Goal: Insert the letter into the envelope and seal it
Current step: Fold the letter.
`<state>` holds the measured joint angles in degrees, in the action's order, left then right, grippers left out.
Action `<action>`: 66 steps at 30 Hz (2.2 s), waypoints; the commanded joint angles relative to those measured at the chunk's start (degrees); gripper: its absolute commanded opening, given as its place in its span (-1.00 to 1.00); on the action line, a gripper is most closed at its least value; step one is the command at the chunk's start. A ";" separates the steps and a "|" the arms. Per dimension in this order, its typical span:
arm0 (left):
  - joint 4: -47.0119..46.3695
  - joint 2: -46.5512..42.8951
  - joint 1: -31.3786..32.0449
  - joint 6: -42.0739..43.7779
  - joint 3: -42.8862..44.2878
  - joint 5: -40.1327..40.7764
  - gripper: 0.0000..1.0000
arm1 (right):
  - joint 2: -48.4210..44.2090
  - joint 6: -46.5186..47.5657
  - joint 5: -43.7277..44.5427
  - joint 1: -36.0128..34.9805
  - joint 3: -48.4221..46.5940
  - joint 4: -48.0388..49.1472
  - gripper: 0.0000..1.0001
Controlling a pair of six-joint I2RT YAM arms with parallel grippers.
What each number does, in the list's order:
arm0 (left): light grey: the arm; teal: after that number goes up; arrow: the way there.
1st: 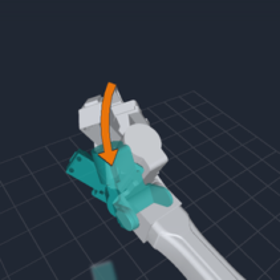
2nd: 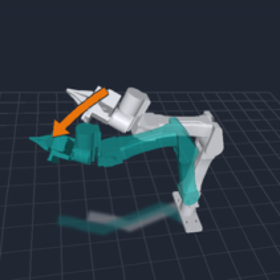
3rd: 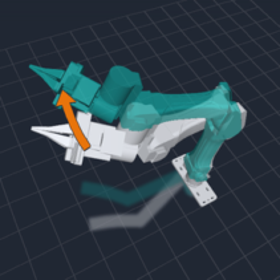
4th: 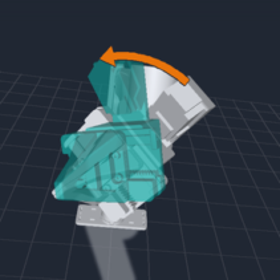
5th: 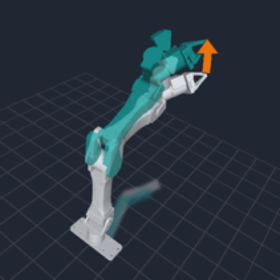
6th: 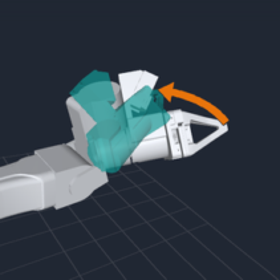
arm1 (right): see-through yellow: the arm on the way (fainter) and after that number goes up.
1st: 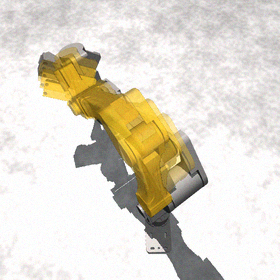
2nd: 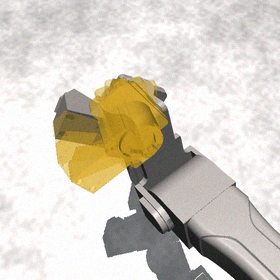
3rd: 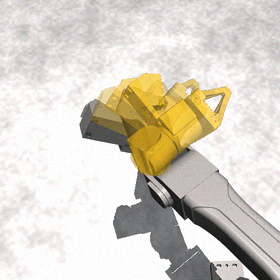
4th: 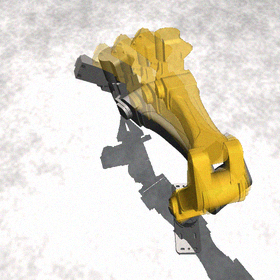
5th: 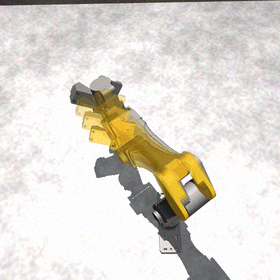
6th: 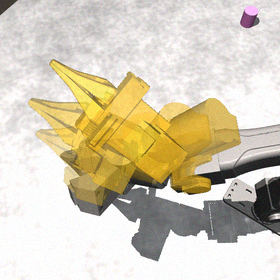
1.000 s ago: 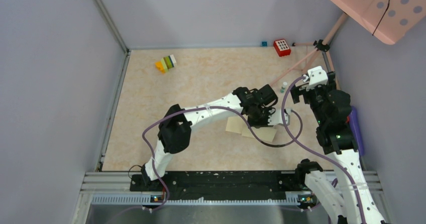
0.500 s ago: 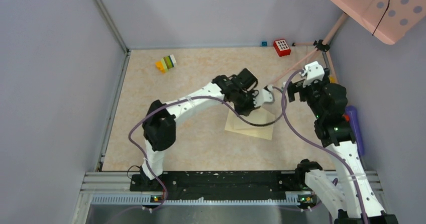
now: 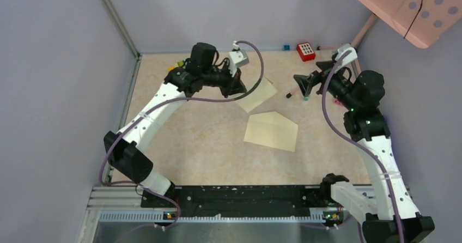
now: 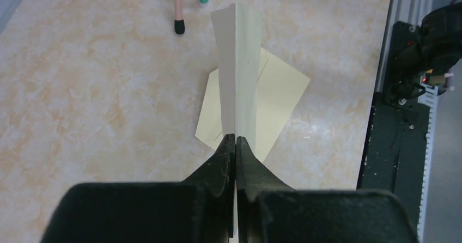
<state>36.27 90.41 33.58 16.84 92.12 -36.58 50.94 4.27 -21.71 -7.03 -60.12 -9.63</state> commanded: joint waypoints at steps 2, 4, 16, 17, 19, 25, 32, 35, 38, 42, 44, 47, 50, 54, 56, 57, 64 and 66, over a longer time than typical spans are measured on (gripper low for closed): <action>-7.53 -5.96 -3.71 -7.35 -2.89 -8.53 -1.00 | 2.65 -17.01 -22.79 1.11 0.75 15.27 0.89; -9.68 -7.22 -5.00 -10.00 -4.41 -9.18 -1.00 | 3.50 -25.43 -28.78 1.17 2.92 23.44 0.89; -31.30 -10.49 -14.62 -34.51 -13.34 -18.84 -1.00 | 8.05 -51.98 -32.71 1.03 16.83 61.15 0.92; -33.50 -10.32 -15.02 -36.69 -13.93 -20.53 -1.00 | 8.27 -53.13 -32.81 0.85 17.63 62.98 0.92; -40.82 -9.86 -15.65 -42.31 -15.40 -23.46 -1.00 | 9.10 -55.15 -33.02 -0.17 18.76 66.56 0.92; -57.72 -9.63 -15.92 -56.27 -20.54 -27.78 -1.00 | 12.99 -53.72 -31.70 -5.44 19.35 66.22 0.91; -61.05 -9.42 -15.92 -58.51 -22.15 -28.57 -1.00 | 18.18 -54.32 -30.87 -9.65 17.77 67.75 0.90; -64.91 -9.25 -15.92 -61.65 -23.04 -29.21 -1.00 | 20.18 -53.99 -30.50 -10.42 17.12 67.41 0.90; -67.07 -8.92 -15.92 -63.63 -23.61 -29.44 -1.00 | 22.18 -54.88 -30.74 -11.16 16.63 68.77 0.90; -69.72 -8.38 -15.83 -65.52 -24.77 -29.46 -1.00 | 24.56 -57.08 -31.76 -12.18 15.93 72.40 0.90; -70.50 -8.18 -15.70 -65.85 -25.34 -29.26 -1.00 | 25.98 -59.40 -32.76 -12.63 15.55 75.80 0.90; -70.90 -8.16 -15.49 -65.80 -26.01 -28.93 -1.00 | 28.30 -63.36 -34.19 -13.37 14.73 80.97 0.89; -70.99 -8.07 -15.31 -65.75 -26.36 -28.35 -1.00 | 29.48 -64.21 -34.71 -14.24 14.09 82.14 0.76; -71.29 -7.76 -15.21 -65.62 -27.13 -27.54 -1.00 | 29.77 -62.94 -34.43 -15.02 14.04 80.72 0.41; -71.42 -7.54 -15.08 -65.54 -27.41 -27.26 -1.00 | 29.75 -62.55 -34.04 -15.05 14.11 80.17 0.12; -71.43 -7.41 -15.00 -65.46 -27.47 -27.16 -1.00 | 29.75 -62.48 -33.95 -15.11 14.07 79.92 -0.07; -67.60 -7.36 -14.60 -61.56 -27.14 -25.73 -0.59 | 29.00 -59.47 -33.53 -15.07 13.31 75.46 -1.00; -65.10 -7.71 -14.60 -59.62 -26.73 -25.00 -0.38 | 28.32 -57.57 -33.21 -15.12 13.20 72.74 -1.00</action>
<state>-30.96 83.46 18.76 -46.72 64.90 -63.37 80.44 -57.14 -55.51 -21.63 -44.03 65.56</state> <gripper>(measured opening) 0.230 0.007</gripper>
